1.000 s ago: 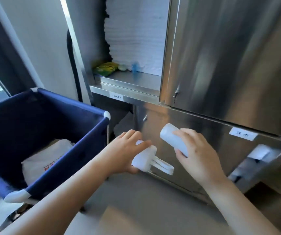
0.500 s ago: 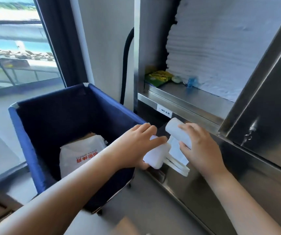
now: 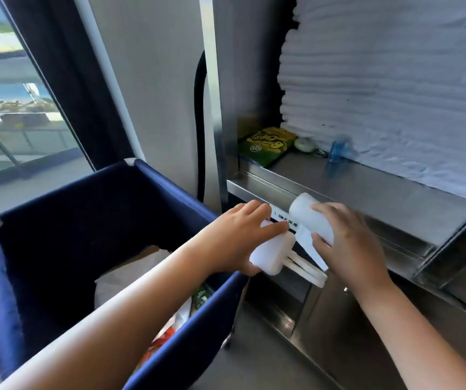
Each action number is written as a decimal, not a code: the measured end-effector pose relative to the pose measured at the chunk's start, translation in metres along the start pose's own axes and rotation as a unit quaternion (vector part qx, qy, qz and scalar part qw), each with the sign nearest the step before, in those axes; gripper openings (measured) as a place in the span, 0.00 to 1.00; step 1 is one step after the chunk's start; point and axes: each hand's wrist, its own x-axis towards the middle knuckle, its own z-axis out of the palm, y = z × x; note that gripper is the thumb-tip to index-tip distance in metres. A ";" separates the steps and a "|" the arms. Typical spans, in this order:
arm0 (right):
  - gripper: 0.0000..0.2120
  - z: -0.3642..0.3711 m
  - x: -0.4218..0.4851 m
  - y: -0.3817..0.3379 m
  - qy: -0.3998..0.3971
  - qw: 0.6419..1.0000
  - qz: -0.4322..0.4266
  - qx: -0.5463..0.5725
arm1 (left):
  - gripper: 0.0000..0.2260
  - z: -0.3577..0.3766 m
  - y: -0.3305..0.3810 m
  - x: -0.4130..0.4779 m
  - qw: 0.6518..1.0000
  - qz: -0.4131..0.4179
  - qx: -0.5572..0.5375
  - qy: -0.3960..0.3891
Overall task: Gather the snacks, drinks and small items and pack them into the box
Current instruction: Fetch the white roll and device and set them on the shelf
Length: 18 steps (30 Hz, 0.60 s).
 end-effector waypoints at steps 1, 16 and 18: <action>0.23 0.002 0.006 0.007 0.006 1.000 0.003 -0.008 | 0.38 0.003 -0.005 0.010 1.000 0.006 -0.011 0.000; 0.26 0.030 0.093 0.126 0.083 0.982 0.137 -0.100 | 0.37 0.080 -0.093 0.212 0.989 0.133 -0.059 -0.015; 0.25 0.036 0.098 0.139 0.078 0.977 0.161 -0.114 | 0.36 0.091 -0.101 0.237 0.987 0.148 -0.067 -0.015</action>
